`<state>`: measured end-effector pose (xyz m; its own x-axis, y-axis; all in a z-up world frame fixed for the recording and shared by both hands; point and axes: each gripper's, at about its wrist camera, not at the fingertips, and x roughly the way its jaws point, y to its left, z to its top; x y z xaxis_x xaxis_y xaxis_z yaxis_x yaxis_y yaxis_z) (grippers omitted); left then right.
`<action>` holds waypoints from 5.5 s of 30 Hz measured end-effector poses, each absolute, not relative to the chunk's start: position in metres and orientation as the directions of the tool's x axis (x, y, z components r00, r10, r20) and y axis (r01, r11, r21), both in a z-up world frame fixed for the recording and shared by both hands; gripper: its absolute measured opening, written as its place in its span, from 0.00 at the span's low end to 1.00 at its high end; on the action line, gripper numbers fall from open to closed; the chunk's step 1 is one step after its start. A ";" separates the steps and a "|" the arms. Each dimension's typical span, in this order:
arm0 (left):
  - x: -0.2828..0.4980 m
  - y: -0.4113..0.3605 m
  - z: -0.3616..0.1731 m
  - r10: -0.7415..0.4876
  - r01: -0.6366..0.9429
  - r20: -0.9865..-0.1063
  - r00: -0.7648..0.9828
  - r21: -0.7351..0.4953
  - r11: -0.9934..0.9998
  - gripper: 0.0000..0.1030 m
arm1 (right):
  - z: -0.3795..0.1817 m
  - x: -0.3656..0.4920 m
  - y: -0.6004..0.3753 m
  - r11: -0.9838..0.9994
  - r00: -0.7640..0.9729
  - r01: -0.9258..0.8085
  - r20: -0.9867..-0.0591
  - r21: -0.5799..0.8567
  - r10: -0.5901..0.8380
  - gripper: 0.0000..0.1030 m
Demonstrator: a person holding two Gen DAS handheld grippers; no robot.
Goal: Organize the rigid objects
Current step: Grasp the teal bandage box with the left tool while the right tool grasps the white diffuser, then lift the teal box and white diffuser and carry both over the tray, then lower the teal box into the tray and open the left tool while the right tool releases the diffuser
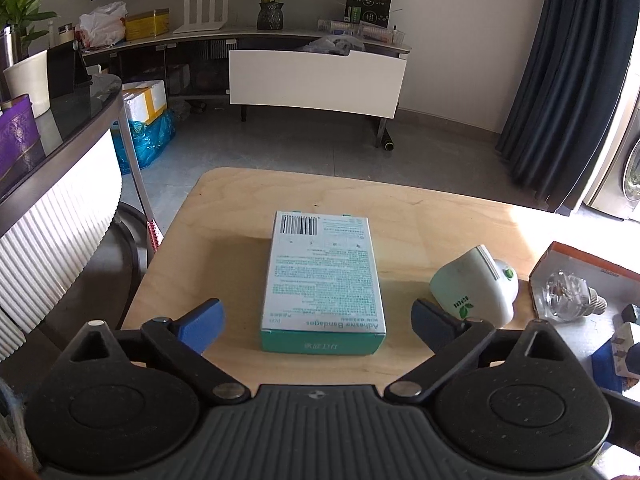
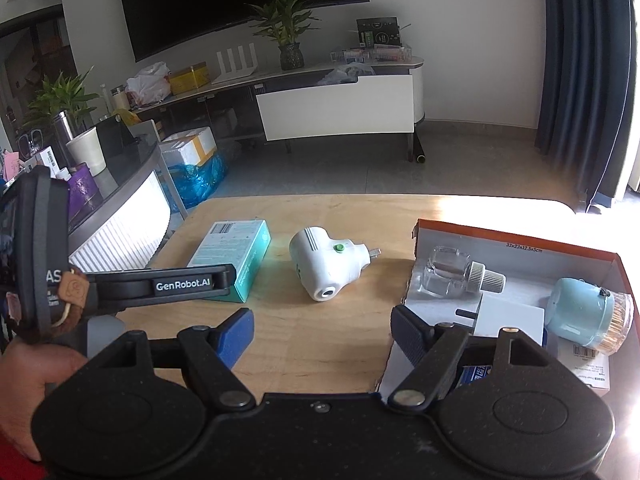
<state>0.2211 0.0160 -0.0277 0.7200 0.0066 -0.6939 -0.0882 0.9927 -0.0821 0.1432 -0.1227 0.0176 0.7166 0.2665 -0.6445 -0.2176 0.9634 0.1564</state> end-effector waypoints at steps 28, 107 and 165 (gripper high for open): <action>0.198 0.055 -0.032 0.022 -0.126 -0.664 0.748 -0.109 0.986 0.69 | -0.045 0.261 -0.073 0.982 0.660 -0.137 -0.728 0.128 0.187 0.92; 0.034 -0.128 0.019 -0.306 0.326 -0.538 0.785 -0.061 0.944 0.69 | 0.052 -0.044 -0.287 0.980 0.864 0.072 -0.502 0.184 0.031 0.85; 0.008 -0.135 0.038 -0.213 0.264 -0.589 0.780 0.001 0.965 1.00 | 0.060 -0.080 -0.302 0.986 0.875 0.071 -0.485 0.149 0.011 0.90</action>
